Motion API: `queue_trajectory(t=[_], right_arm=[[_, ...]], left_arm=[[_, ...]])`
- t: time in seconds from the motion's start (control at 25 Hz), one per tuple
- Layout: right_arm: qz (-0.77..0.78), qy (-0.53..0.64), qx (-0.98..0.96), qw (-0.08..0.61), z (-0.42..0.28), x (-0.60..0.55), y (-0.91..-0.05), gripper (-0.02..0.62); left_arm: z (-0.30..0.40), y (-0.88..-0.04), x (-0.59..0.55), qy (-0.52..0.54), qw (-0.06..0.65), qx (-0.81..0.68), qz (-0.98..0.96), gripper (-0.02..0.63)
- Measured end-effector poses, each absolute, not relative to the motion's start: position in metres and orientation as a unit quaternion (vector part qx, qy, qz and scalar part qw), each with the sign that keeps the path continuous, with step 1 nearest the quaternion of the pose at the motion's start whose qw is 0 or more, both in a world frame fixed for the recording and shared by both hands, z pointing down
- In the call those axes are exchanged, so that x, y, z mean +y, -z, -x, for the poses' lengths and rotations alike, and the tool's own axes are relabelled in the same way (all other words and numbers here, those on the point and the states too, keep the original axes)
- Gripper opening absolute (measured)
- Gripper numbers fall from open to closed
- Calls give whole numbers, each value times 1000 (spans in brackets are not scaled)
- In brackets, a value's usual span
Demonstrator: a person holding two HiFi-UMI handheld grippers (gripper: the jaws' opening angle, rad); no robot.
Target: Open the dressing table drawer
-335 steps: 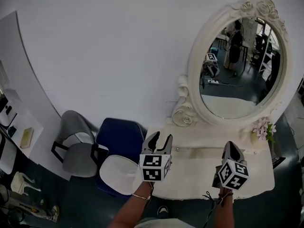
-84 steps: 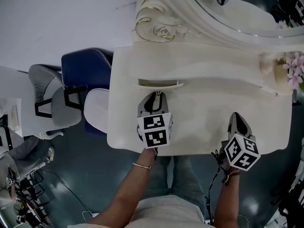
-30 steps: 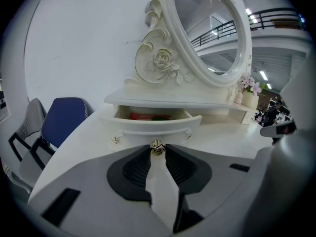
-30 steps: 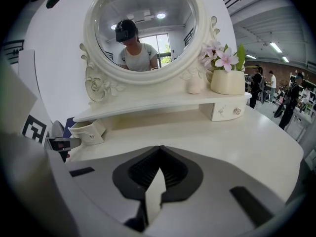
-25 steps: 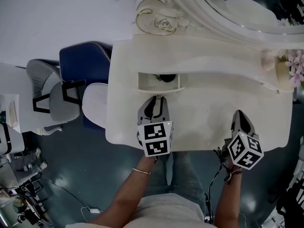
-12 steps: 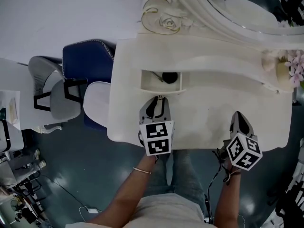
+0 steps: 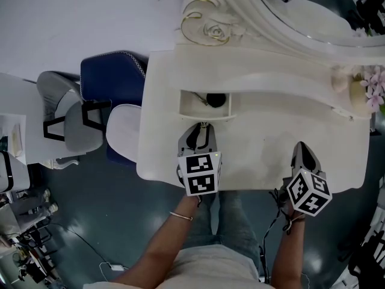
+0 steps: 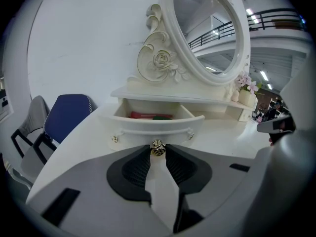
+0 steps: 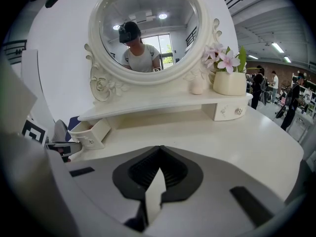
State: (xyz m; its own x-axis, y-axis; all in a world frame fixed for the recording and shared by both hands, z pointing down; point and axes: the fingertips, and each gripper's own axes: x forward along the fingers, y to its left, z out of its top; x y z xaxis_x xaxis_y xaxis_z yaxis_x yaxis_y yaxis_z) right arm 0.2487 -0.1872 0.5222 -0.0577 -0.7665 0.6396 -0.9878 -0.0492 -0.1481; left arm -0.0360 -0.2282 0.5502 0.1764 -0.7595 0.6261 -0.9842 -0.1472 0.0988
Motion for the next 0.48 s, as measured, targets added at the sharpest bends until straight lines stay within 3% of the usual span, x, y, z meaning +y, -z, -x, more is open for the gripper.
queue_trajectory(t=[0.48], right_arm=[[-659, -295, -667, 184, -243, -194, -516, 8]], left_arm=[[33, -545, -226, -220, 251, -592, -733, 109]])
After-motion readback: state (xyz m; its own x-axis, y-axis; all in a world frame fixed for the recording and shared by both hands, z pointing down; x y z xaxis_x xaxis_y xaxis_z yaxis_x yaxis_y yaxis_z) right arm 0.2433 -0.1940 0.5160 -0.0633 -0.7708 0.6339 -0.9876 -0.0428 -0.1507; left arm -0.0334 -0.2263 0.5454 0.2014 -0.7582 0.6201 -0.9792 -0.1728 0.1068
